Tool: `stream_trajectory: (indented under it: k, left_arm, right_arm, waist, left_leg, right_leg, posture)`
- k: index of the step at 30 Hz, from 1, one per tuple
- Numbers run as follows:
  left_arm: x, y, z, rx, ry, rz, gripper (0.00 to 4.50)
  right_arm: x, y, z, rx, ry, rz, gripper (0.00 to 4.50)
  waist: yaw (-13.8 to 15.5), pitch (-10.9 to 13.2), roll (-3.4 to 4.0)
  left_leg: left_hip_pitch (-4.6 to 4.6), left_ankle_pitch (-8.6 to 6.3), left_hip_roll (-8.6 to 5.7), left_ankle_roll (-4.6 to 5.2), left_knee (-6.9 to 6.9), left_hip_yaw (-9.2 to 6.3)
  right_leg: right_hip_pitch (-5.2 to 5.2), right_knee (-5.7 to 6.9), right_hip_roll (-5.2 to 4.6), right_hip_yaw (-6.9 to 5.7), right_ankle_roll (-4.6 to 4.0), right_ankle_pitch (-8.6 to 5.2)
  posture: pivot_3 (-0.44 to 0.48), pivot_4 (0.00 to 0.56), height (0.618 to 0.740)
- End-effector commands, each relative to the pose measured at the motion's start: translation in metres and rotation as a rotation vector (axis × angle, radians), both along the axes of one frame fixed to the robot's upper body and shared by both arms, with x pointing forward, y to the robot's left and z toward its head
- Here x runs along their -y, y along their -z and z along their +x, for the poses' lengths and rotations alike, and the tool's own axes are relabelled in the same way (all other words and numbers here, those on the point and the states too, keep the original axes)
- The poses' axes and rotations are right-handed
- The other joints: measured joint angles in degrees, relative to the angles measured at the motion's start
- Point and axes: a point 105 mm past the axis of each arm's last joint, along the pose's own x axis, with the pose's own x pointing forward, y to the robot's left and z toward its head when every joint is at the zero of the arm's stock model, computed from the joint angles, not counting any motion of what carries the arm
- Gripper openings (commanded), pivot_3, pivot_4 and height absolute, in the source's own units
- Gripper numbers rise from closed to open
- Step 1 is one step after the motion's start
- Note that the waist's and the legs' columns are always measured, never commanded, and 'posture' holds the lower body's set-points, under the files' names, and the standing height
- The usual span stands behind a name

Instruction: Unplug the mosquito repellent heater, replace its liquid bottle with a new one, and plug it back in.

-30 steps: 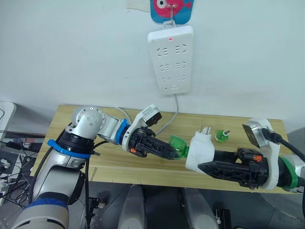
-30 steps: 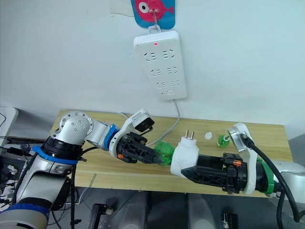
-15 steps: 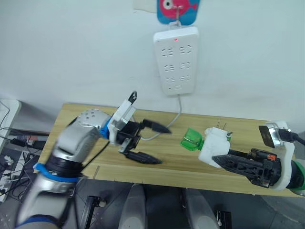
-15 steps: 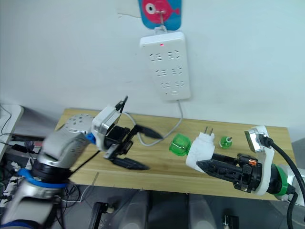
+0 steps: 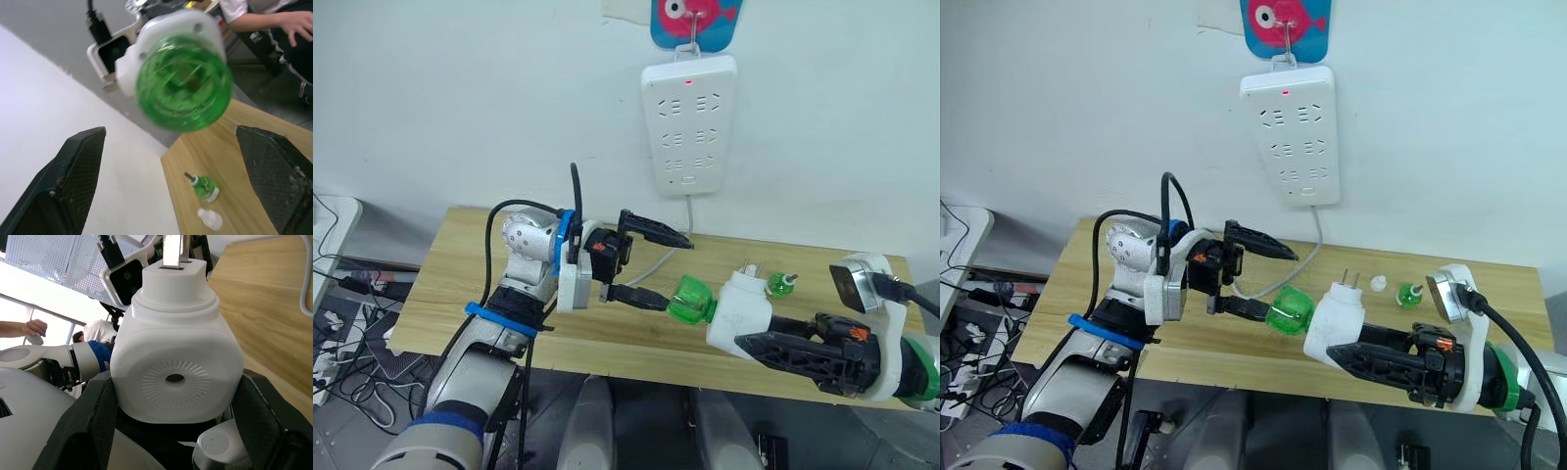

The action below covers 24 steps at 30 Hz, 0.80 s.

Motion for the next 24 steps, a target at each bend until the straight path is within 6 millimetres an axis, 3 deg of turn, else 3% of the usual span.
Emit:
stream_trajectory:
  k: [1,9,19,22,24]
  left_arm:
    - [0.006,-0.004,-0.006,0.028,0.051,-0.045,4.47]
    - [0.004,-0.011,-0.014,0.037,0.099,-0.094,4.47]
    - [0.004,-0.005,-0.020,0.039,0.135,-0.059,4.47]
    - [0.005,-0.005,-0.020,0.032,0.140,-0.057,3.91]
    - [0.006,-0.006,-0.021,0.030,0.146,-0.064,3.24]
  right_arm:
    - [-0.007,-0.006,-0.003,0.015,-0.028,0.026,2.98]
    - [-0.005,-0.005,0.001,0.007,-0.011,0.023,2.98]
    - [-0.006,-0.006,0.002,0.016,-0.014,0.019,2.98]
    - [-0.006,-0.006,0.001,0.017,-0.017,0.019,2.98]
    - [-0.007,-0.006,0.001,0.017,-0.018,0.019,2.98]
  waist:
    - [-0.24,0.00,0.00]
    - [-0.76,0.00,0.00]
    - [-0.78,0.00,0.00]
    - [-0.78,0.00,0.00]
    - [-0.78,0.00,0.00]
  left_leg:
    - [0.00,0.00,0.00,0.00,0.00,-0.01]
    - [0.01,0.02,0.01,0.02,0.00,-0.06]
    - [0.01,0.02,0.01,0.03,0.01,-0.07]
    - [0.01,0.02,0.01,0.03,0.01,-0.08]
    - [0.01,0.02,0.01,0.03,0.01,-0.07]
  right_leg:
    - [0.00,0.01,0.00,-0.01,0.00,0.00]
    - [0.00,0.07,0.01,-0.04,0.00,0.00]
    - [0.00,0.07,0.02,-0.05,0.00,0.00]
    - [0.00,0.08,0.02,-0.05,0.00,0.00]
    - [0.00,0.08,0.02,-0.05,0.00,0.00]
  posture:
    - [0.063,0.344,0.740]
    - [0.059,0.348,0.740]
    - [0.055,0.349,0.740]
    - [0.053,0.349,0.740]
    - [0.054,0.350,0.740]
